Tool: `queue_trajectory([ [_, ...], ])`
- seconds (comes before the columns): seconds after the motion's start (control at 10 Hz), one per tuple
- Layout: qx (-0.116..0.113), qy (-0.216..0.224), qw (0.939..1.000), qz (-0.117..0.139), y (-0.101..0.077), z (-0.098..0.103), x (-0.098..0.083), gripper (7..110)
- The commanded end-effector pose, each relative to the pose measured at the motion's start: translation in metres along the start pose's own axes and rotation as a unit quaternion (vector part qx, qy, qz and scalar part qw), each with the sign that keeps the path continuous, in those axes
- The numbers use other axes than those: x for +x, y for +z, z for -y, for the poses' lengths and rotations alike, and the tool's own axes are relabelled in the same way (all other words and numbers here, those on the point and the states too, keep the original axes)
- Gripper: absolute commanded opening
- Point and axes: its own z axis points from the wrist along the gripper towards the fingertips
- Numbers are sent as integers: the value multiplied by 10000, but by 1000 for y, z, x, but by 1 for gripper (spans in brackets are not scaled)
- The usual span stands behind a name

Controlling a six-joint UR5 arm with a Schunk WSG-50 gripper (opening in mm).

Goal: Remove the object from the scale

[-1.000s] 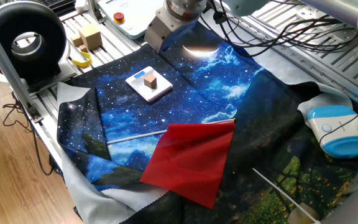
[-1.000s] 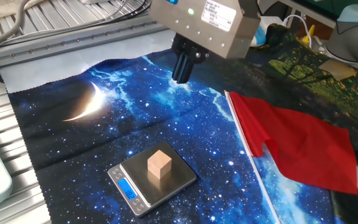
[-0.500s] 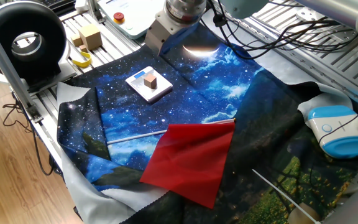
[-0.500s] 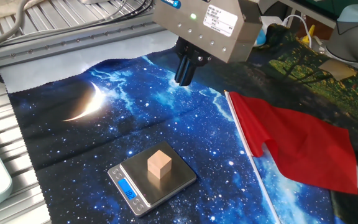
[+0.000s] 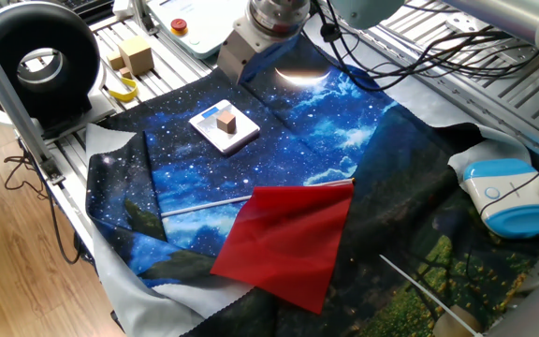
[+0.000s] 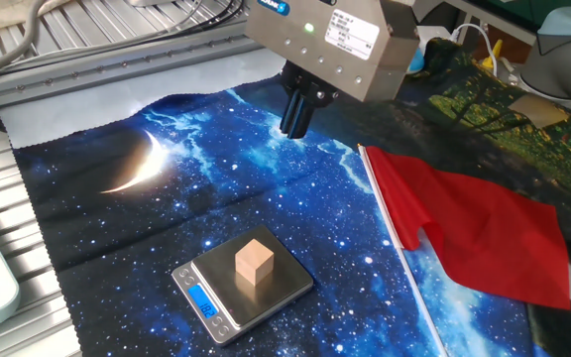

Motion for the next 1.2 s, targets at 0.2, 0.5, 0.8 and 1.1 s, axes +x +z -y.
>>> queue_trajectory([
  [0.2,197,279,9990,-293,-2,11,15,7],
  [0.5,-50,491,9986,-209,-1,-2,10,7],
  [0.8,-205,547,9983,-51,-1,-9,2,7],
  [1.1,-153,579,9982,60,-1,-6,-4,7],
])
